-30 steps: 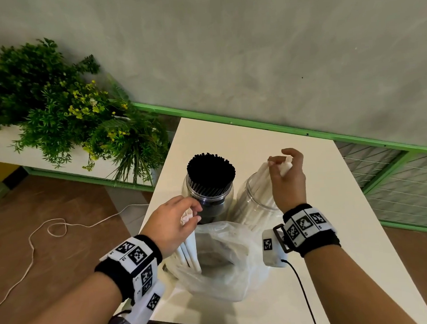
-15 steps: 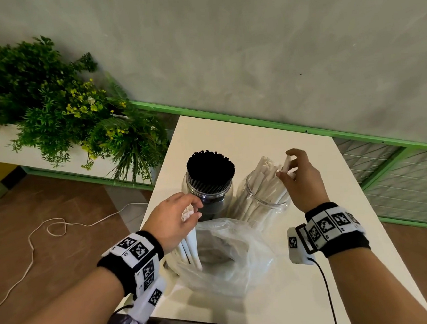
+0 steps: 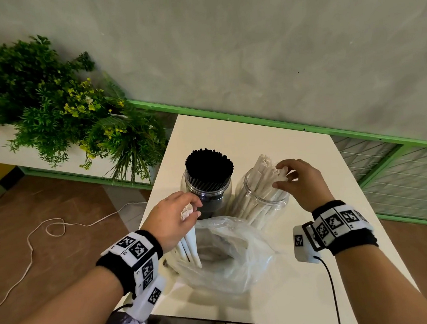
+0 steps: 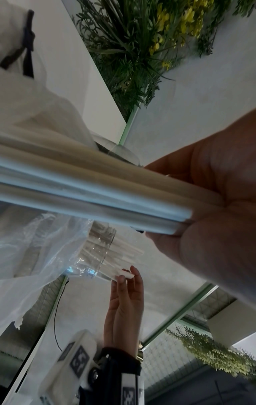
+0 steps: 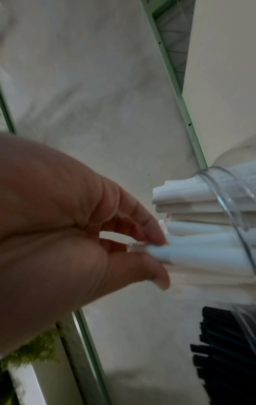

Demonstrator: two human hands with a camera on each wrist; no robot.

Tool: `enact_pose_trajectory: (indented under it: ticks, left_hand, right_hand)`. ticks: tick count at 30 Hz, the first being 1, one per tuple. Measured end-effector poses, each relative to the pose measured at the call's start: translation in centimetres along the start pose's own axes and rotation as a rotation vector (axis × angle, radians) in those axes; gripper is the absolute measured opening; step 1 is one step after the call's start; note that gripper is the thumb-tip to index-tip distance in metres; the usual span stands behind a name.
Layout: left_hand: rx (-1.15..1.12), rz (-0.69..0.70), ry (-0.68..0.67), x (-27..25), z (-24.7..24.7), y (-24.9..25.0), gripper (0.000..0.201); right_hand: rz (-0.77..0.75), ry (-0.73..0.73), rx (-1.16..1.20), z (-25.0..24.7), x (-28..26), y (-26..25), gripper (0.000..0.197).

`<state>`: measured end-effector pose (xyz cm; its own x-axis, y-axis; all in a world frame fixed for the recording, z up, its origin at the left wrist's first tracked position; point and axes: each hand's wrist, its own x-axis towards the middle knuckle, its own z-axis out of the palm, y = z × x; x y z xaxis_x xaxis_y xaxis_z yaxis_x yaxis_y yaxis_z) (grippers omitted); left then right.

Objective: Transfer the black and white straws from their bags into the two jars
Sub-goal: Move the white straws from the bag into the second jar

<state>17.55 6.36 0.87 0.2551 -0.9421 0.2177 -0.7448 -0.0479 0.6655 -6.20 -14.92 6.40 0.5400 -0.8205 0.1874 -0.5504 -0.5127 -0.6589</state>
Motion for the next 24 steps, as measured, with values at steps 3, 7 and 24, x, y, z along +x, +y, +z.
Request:
enact_pose_trajectory:
  ticks: [3,7,24]
  left_hand:
    - [0.003,0.003,-0.004,-0.1,0.0,0.0,0.013]
    - [-0.006,0.01,-0.004,-0.2,0.0,0.0,0.013]
    - [-0.008,-0.004,0.0,-0.5,-0.1,0.4,0.011]
  right_hand:
    - [-0.052,0.081,-0.032,0.0,0.3,-0.1,0.027]
    - [0.004,0.172,-0.249,-0.2,0.8,0.0,0.035]
    - [-0.241,0.152,-0.556,4.5,0.7,-0.6,0.017]
